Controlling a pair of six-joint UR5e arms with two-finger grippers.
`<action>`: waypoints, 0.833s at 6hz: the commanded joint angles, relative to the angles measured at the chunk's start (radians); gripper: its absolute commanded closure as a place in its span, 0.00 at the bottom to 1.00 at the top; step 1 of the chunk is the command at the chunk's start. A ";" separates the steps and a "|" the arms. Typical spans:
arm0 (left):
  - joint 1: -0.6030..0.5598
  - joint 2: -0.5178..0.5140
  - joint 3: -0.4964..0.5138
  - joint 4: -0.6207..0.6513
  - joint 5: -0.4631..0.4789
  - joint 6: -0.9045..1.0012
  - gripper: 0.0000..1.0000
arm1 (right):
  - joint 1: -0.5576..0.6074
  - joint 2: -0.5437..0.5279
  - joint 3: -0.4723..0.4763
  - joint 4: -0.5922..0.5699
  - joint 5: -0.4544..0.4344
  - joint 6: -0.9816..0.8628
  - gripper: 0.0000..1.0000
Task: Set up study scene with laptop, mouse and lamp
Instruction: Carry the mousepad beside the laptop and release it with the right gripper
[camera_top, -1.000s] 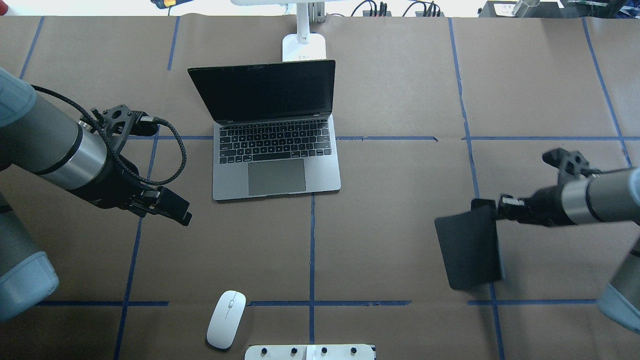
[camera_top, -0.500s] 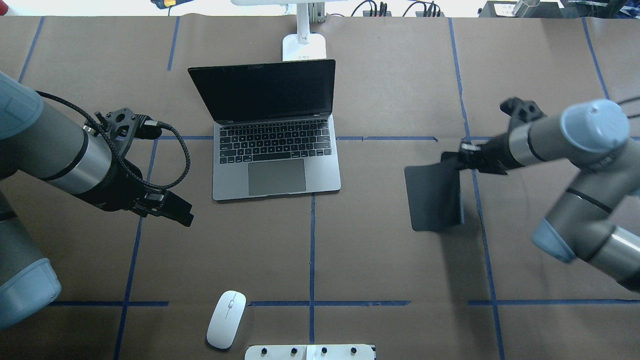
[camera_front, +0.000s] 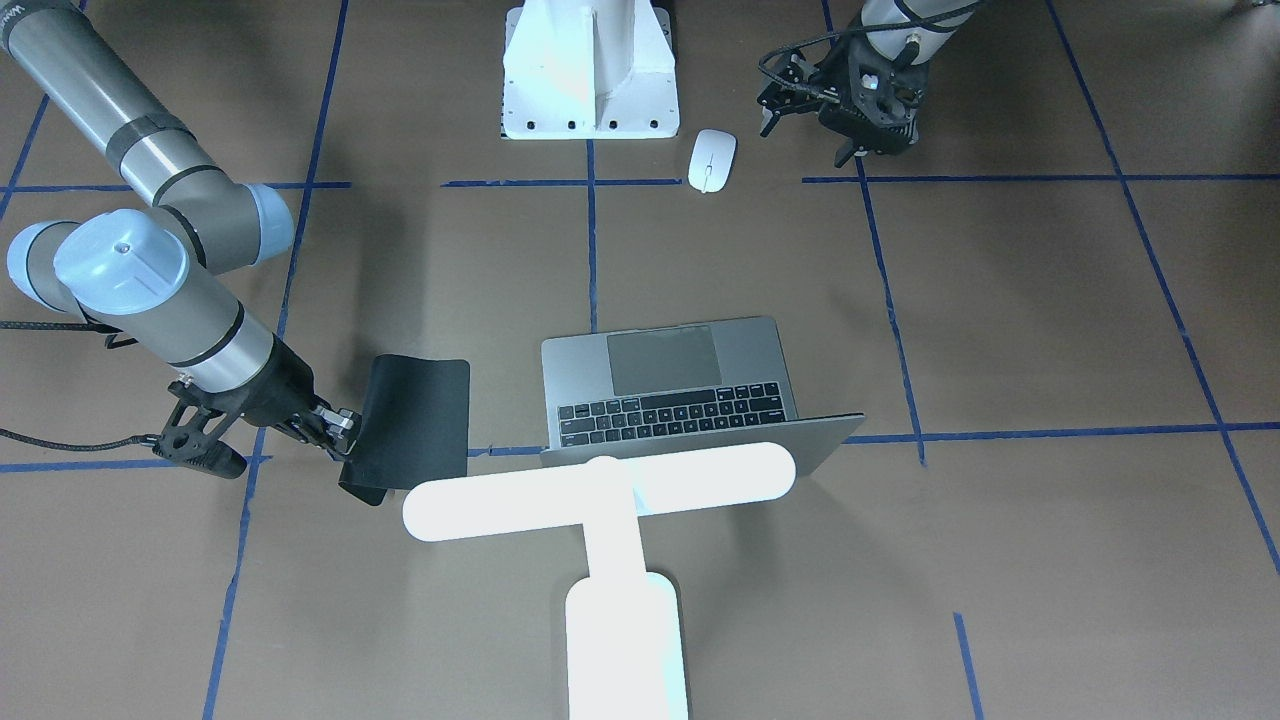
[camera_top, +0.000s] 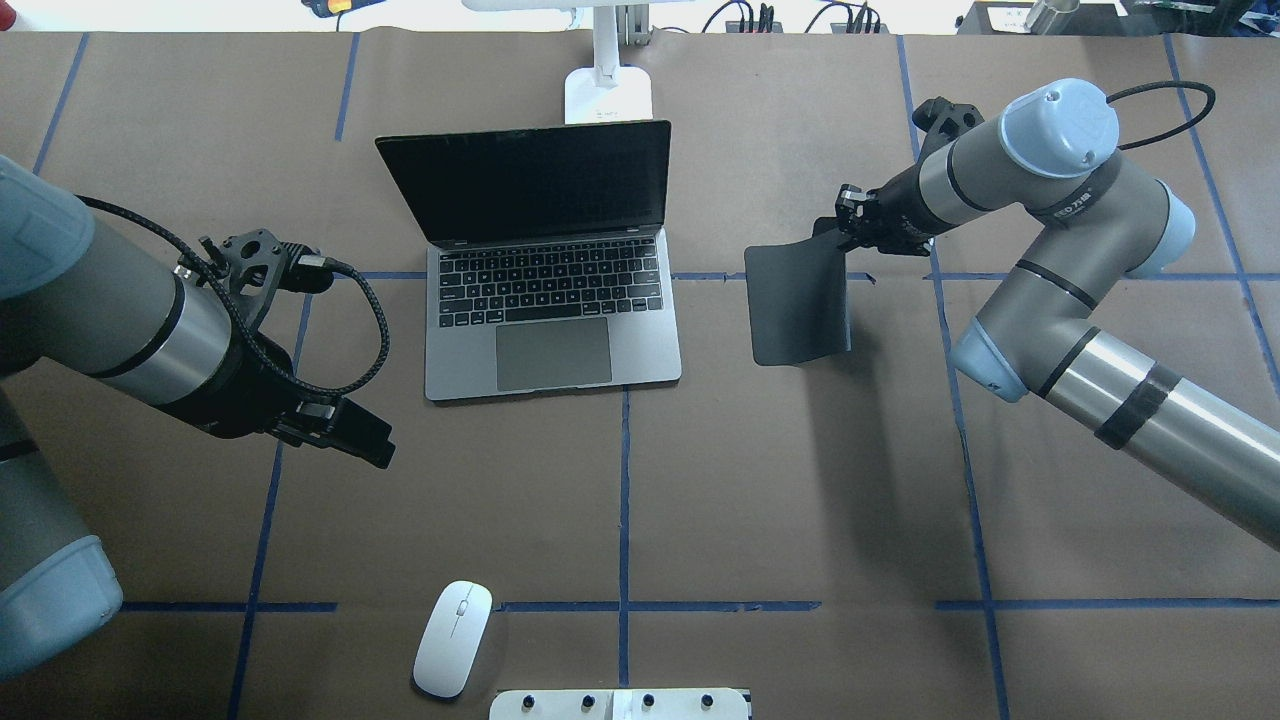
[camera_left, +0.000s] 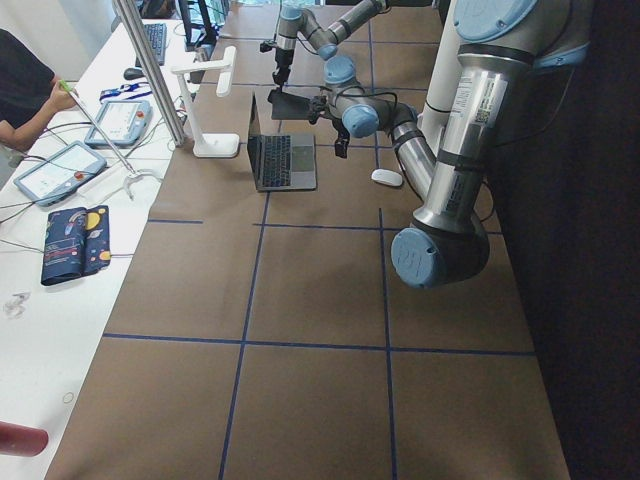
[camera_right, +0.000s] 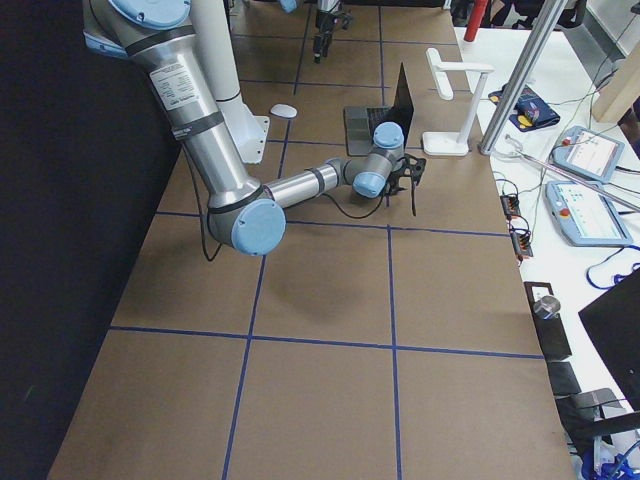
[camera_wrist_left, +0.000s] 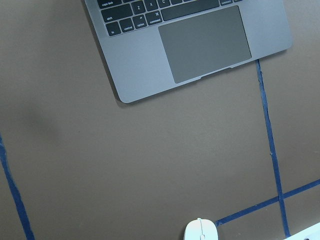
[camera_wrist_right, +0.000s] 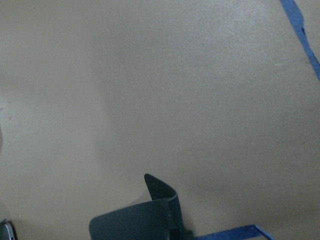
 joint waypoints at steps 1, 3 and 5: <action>0.029 -0.003 -0.001 0.000 0.002 0.002 0.00 | -0.003 0.021 -0.017 -0.003 -0.001 -0.055 0.81; 0.128 -0.003 0.001 0.000 0.107 0.002 0.00 | -0.003 0.027 -0.009 -0.006 0.014 -0.054 0.00; 0.202 -0.006 0.002 0.002 0.138 -0.002 0.00 | 0.121 0.004 0.007 -0.004 0.206 -0.057 0.00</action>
